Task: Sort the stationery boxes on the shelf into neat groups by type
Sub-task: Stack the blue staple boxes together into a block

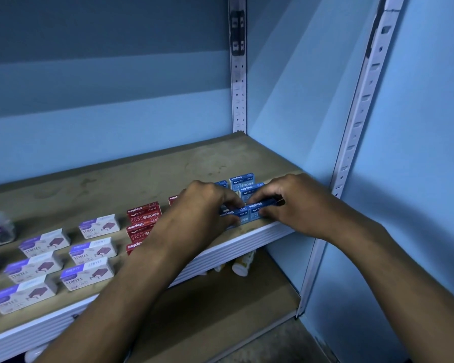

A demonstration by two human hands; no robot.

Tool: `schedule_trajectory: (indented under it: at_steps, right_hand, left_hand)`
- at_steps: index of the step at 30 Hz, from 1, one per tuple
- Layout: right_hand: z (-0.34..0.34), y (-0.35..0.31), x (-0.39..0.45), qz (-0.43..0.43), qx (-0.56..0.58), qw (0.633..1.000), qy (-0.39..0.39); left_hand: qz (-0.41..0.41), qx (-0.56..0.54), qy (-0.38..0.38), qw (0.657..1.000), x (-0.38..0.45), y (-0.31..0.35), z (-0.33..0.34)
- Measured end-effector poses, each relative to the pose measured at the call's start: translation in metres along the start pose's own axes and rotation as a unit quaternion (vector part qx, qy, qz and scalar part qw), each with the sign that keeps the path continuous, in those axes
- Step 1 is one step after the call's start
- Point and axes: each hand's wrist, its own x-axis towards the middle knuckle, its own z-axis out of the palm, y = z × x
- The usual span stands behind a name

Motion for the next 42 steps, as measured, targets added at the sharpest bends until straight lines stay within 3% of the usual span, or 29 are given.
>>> schedule_trajectory:
  at_steps: [9, 16, 24, 34, 42]
  right_hand:
    - [-0.005, -0.001, -0.003, 0.011, 0.008, 1.000, -0.004]
    - [-0.012, 0.005, 0.003, 0.015, 0.068, 0.994, 0.089]
    - [0.002, 0.004, 0.026, 0.007, 0.043, 0.997, 0.063]
    - [0.005, 0.005, 0.037, 0.022, 0.032, 0.998, 0.051]
    - [-0.003, 0.003, 0.029, 0.011, 0.030, 0.996, 0.085]
  left_hand:
    - [0.018, 0.002, 0.020, 1.000, -0.002, 0.003, 0.003]
    - [0.026, 0.047, 0.091, 0.994, 0.004, 0.000, -0.007]
    - [-0.011, 0.114, 0.047, 0.992, 0.011, -0.009, -0.006]
    - [-0.026, 0.109, 0.028, 0.993, 0.017, -0.016, 0.000]
    - [0.000, 0.100, 0.090, 0.991, 0.015, -0.010, -0.001]
